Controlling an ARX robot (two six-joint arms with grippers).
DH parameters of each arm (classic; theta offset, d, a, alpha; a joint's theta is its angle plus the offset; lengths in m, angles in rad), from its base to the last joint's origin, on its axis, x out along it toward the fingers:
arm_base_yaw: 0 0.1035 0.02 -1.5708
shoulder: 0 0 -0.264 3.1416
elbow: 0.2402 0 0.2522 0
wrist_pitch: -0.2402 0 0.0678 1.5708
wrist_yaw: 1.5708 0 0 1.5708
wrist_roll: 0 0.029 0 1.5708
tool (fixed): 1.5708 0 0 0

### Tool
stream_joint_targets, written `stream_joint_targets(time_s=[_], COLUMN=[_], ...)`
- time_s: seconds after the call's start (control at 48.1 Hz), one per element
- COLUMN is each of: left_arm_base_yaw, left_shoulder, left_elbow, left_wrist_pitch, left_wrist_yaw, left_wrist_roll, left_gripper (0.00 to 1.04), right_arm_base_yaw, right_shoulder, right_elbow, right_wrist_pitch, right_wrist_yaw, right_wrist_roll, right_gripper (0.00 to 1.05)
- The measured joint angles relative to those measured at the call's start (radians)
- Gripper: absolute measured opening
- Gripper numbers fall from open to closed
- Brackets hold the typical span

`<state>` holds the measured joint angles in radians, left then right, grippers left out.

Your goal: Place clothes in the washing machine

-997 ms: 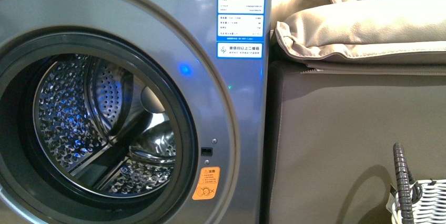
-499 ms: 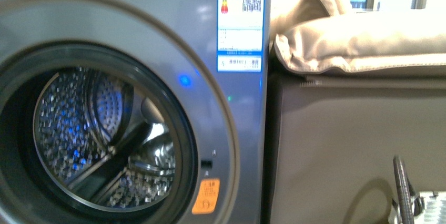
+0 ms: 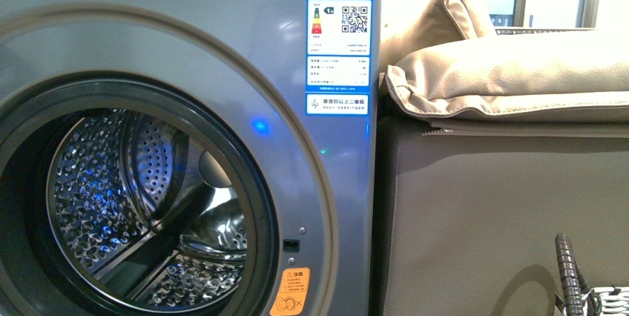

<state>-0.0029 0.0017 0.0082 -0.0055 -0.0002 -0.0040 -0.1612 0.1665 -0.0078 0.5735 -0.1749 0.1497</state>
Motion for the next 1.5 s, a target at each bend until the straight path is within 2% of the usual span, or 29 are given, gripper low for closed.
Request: stream_joint_targets(time_s=[0.062, 0.145, 0.27, 0.478, 0.748, 0.872, 0.956, 1.059, 1.163, 1.496], left_arm_base_yaw=[0.0, 0.0, 0.0, 0.0, 0.0, 0.0, 0.0, 0.0, 0.0, 0.0], left_shoulder=[0.0, 0.0, 0.0, 0.0, 0.0, 0.0, 0.0, 0.0, 0.0, 0.0], left_elbow=[0.0, 0.0, 0.0, 0.0, 0.0, 0.0, 0.0, 0.0, 0.0, 0.0], left_wrist_pitch=[0.0, 0.0, 0.0, 0.0, 0.0, 0.0, 0.0, 0.0, 0.0, 0.0], left_wrist_yaw=[0.0, 0.0, 0.0, 0.0, 0.0, 0.0, 0.0, 0.0, 0.0, 0.0], left_wrist_roll=[0.0, 0.0, 0.0, 0.0, 0.0, 0.0, 0.0, 0.0, 0.0, 0.0], left_gripper=[0.98, 0.98, 0.98, 0.98, 0.98, 0.98, 0.98, 0.98, 0.98, 0.98], right_arm_base_yaw=[-0.051, -0.106, -0.174, -0.251, -0.32, -0.344, -0.367, -0.404, -0.428, -0.426], right_shoulder=[0.105, 0.24, 0.454, 0.77, 1.115, 1.292, 1.453, 1.667, 1.832, 2.197], right_elbow=[0.0, 0.006, 0.021, 0.201, 0.496, 0.615, 0.693, 0.776, 0.82, 0.916], right_wrist_pitch=[0.165, 0.312, 0.369, 0.259, -0.066, -0.237, -0.293, -0.277, -0.24, -0.164], right_wrist_yaw=[-0.051, -0.103, -0.2, -0.304, -0.367, -0.358, -0.309, -0.222, -0.195, -0.185], right_wrist_roll=[0.024, 0.046, 0.069, 0.102, 0.081, 0.036, -0.04, -0.161, -0.23, -0.263], right_gripper=[0.97, 0.97, 0.97, 0.97, 0.97, 0.97, 0.97, 0.97, 0.97, 0.97])
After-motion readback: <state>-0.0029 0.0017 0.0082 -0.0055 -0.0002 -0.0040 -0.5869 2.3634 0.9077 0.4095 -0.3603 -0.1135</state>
